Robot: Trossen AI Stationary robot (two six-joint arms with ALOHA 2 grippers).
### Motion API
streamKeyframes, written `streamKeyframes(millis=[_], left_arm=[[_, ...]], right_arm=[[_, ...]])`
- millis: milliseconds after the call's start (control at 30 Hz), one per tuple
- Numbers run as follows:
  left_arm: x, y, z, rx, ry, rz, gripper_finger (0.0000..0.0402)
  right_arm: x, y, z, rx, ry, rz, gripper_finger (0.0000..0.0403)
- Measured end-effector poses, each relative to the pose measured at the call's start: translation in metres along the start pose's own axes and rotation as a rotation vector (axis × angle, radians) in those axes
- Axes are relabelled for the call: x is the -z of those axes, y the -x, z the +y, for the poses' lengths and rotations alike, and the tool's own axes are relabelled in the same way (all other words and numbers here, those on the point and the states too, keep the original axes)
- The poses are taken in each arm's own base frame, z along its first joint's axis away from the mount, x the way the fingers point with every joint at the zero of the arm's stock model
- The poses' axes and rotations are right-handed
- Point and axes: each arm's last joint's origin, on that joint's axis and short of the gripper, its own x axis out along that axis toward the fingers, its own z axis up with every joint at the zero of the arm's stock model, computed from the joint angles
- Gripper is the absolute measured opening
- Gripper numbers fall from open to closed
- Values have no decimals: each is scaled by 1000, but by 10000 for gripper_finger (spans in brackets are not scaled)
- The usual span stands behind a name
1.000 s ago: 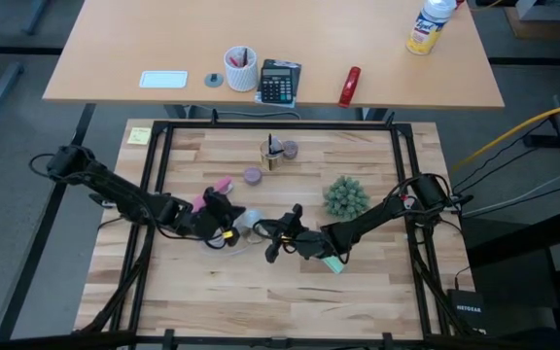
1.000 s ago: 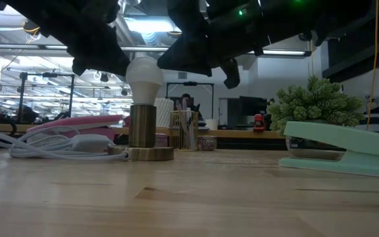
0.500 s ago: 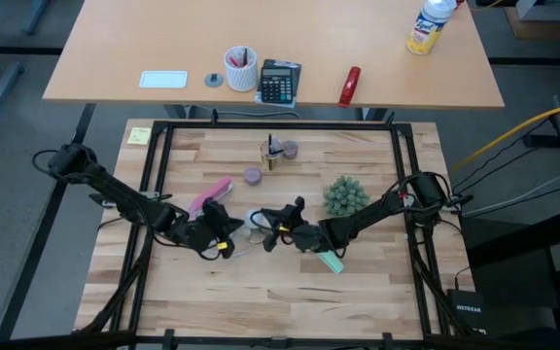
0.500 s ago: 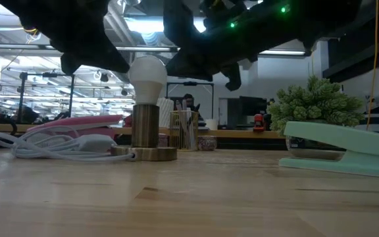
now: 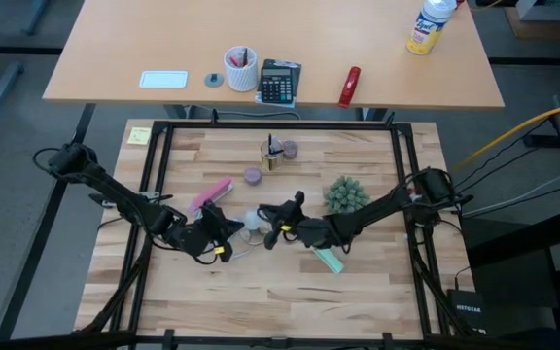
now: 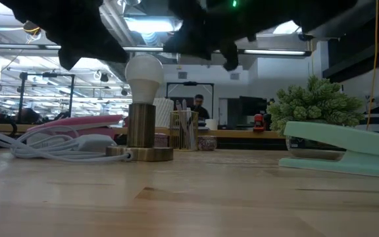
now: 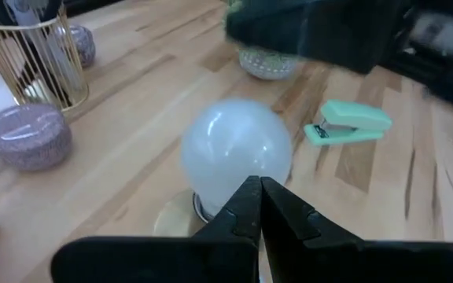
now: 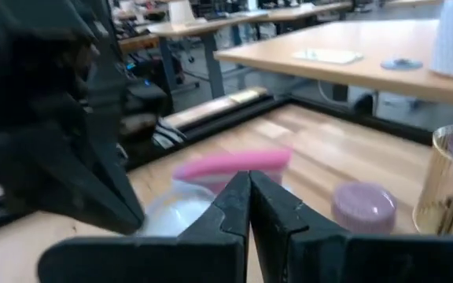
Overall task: Screw lightbulb
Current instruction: Remove the lightbulb from the lamp
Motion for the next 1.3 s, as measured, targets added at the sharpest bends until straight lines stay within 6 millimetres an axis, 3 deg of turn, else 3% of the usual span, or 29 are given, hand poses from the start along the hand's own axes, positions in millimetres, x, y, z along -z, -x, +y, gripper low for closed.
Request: streamKeyframes(millis=[267, 467, 800, 1300], left_arm=[[-12, 9, 2, -1, -19, -65, 1], [-23, 16, 8, -25, -90, -112, 1], [-26, -2, 29, -170, -90, -70, 1], [-21, -19, 32, -91, -123, 54, 1]], right_arm=[[-23, 7, 5, -194, -44, 10, 14], [-17, 8, 7, -280, -109, 99, 14], [-8, 9, 7, -331, -109, 199, 14], [12, 6, 2, -257, -35, 277, 14]])
